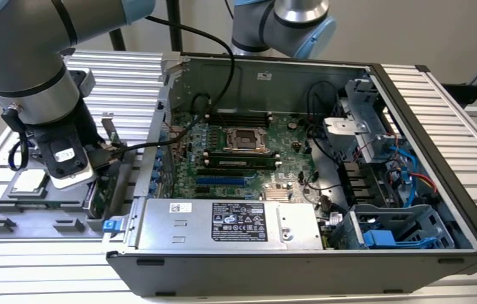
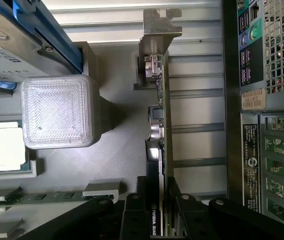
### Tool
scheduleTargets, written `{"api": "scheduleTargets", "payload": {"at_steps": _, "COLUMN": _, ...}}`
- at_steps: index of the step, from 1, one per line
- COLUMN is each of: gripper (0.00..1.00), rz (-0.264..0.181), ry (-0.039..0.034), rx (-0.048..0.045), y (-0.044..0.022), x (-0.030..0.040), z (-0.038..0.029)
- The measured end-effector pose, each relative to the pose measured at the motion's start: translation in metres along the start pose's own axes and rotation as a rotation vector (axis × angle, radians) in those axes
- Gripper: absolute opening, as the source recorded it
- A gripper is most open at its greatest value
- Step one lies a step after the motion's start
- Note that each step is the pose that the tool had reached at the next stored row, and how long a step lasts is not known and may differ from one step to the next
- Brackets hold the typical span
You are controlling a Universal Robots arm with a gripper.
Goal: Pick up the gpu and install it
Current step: 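Pick up the gpu and move the gpu toward the slot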
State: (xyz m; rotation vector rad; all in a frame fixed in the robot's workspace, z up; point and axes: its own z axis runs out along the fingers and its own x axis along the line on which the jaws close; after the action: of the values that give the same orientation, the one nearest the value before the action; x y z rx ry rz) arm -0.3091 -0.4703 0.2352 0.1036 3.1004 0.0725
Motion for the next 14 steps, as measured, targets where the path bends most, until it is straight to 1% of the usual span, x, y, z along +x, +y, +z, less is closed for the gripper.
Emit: {"api": "scheduleTargets", "payload": {"at_steps": 14, "gripper": 0.0, "rz": 0.0, "ry": 0.0, "rx": -0.0001, "y": 0.0, "x": 0.0, "z": 0.0004}}
